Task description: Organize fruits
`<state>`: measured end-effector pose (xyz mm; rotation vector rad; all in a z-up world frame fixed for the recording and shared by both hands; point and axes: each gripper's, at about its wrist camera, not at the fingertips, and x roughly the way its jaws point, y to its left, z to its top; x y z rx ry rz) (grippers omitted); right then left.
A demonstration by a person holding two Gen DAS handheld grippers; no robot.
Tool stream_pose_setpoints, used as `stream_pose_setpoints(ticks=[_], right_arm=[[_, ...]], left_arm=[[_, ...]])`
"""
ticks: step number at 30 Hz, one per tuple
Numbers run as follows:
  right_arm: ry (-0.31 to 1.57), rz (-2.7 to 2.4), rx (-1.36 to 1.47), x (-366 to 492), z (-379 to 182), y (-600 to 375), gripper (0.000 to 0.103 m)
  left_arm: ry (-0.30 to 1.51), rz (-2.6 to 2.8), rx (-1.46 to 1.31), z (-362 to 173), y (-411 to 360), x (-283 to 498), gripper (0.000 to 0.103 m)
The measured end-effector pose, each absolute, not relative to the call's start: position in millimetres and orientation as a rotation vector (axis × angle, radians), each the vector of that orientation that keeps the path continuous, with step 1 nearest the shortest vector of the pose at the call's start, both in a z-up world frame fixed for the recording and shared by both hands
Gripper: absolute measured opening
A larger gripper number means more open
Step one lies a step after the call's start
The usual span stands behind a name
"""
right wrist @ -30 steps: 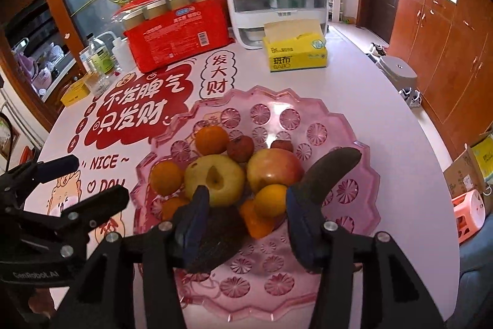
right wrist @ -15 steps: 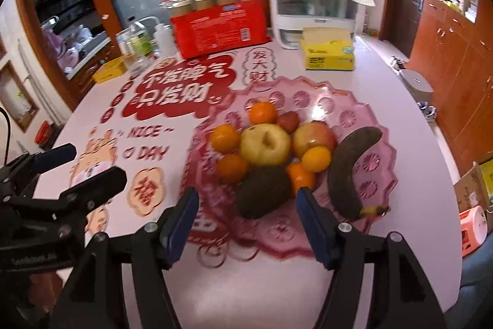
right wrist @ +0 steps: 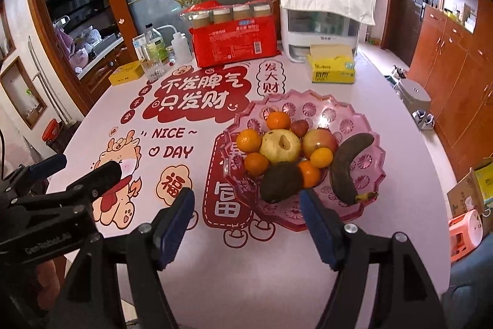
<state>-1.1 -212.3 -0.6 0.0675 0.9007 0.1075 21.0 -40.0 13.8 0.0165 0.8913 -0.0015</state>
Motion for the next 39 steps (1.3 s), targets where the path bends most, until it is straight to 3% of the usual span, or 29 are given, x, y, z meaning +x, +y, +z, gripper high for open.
stream_pose_setpoints(ticks=[7, 39], right_arm=[[0.862, 0.104, 0.063, -8, 14, -208, 0.078], [0.896, 0.085, 0.093, -15, 9, -206, 0.078]], left_arm=[[0.883, 0.023, 0.025, 21, -39, 15, 0.102], [0.909, -0.003, 0.034, 14, -34, 11, 0.102]])
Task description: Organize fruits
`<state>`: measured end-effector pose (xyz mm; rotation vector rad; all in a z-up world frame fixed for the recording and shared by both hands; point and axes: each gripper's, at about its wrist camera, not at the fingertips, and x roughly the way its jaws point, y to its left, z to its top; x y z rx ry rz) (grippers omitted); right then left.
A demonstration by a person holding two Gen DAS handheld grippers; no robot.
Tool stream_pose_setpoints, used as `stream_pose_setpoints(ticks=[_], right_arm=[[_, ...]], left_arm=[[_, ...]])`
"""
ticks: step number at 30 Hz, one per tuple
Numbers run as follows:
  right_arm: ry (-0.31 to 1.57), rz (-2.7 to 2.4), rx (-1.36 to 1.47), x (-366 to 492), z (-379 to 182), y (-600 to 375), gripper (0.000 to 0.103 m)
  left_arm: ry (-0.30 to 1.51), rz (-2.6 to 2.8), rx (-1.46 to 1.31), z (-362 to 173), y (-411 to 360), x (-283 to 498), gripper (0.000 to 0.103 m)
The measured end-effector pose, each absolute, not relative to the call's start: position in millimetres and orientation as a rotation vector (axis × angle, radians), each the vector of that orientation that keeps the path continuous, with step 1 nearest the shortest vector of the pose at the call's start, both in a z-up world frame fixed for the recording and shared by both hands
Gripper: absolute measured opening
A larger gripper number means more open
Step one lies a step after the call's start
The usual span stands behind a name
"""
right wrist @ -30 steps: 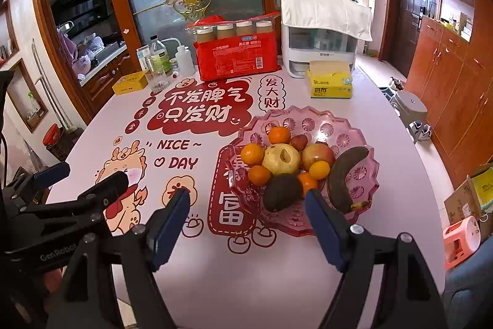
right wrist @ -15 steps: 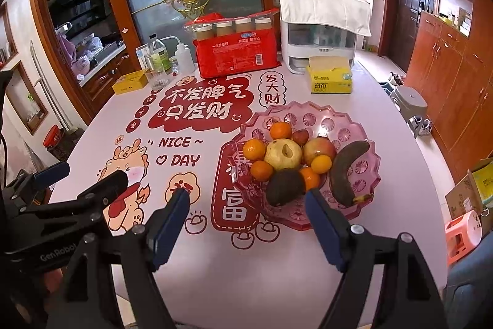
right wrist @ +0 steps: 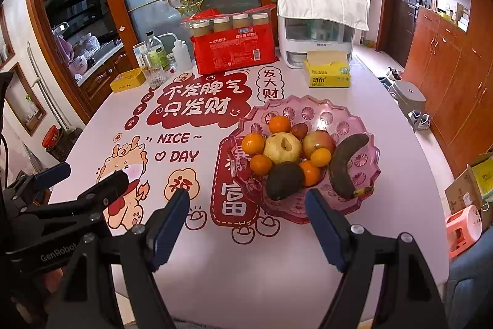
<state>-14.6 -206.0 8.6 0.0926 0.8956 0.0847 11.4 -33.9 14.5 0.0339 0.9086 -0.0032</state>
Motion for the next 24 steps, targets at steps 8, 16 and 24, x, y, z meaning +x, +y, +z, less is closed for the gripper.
stream_pose_setpoints(ticks=[8, 16, 24], right_arm=[[0.897, 0.086, 0.093, -14.3, 8.0, -206.5, 0.078], [0.903, 0.084, 0.099, -15.3, 6.1, -205.2, 0.078], [0.906, 0.081, 0.103, -16.2, 4.6, -204.6, 0.078]], left_arm=[[0.909, 0.0, 0.032, 14.6, -34.6, 11.5, 0.102], [0.91, -0.002, 0.03, 14.2, -33.4, 11.7, 0.102], [0.914, -0.009, 0.033, 13.1, -34.8, 10.5, 0.102]])
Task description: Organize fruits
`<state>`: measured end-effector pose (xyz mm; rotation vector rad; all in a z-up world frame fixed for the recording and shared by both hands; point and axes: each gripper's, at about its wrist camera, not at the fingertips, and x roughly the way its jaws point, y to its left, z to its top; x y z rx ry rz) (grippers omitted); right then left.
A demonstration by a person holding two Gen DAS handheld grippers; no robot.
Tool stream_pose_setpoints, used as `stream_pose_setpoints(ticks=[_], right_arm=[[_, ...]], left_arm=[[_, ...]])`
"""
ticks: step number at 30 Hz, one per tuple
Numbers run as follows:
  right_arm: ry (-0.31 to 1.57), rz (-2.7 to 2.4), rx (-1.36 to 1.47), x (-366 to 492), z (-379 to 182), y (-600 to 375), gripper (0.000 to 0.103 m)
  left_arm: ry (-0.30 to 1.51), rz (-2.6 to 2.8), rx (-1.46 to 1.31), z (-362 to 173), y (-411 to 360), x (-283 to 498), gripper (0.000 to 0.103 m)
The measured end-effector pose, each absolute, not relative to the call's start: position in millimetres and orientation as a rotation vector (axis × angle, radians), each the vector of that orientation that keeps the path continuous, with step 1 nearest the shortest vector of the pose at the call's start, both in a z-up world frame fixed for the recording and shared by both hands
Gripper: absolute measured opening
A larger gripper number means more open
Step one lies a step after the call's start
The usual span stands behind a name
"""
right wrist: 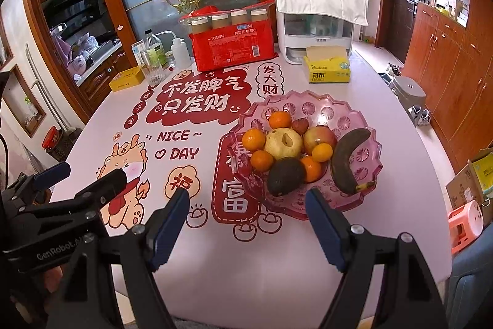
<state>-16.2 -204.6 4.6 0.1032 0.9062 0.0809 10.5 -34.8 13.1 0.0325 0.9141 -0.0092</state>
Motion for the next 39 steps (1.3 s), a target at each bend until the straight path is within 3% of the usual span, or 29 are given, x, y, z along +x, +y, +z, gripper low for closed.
stream_pose_setpoints(ticks=[39], right_arm=[[0.925, 0.073, 0.118, -28, -7, -203, 0.078]], left_arm=[[0.934, -0.023, 0.031, 5, -36, 5, 0.102]])
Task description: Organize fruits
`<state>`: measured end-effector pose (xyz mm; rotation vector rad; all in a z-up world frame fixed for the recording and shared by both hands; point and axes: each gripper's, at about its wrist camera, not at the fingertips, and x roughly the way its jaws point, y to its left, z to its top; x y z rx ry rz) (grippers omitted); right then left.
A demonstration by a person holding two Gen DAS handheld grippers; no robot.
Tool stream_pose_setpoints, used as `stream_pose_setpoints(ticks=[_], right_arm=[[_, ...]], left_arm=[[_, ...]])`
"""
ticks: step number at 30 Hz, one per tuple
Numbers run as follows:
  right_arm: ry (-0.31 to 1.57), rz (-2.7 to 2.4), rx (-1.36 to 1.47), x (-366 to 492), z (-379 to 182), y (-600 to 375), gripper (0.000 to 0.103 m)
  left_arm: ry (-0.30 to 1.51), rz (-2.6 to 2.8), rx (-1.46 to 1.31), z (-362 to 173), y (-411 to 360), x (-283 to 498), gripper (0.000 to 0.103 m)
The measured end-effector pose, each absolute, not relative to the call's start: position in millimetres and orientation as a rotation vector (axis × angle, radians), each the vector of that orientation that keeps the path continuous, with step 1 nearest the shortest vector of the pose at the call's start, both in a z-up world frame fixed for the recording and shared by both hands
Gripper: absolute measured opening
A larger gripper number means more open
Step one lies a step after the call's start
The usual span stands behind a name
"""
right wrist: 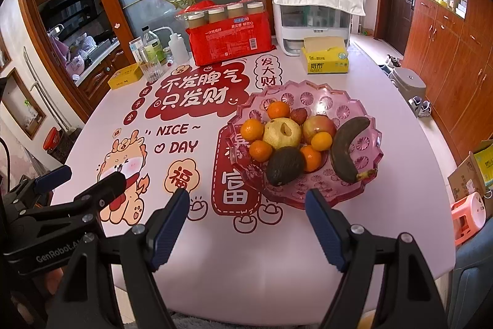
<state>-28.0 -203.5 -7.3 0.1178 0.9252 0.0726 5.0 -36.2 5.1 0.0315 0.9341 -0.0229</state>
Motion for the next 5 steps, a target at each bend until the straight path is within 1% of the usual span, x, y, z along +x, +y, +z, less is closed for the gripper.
stream_pose_setpoints(ticks=[5], right_arm=[[0.929, 0.068, 0.121, -31.1, -7.9, -200.6, 0.078]], left_arm=[[0.936, -0.025, 0.031, 3.9, -35.6, 4.8, 0.102]])
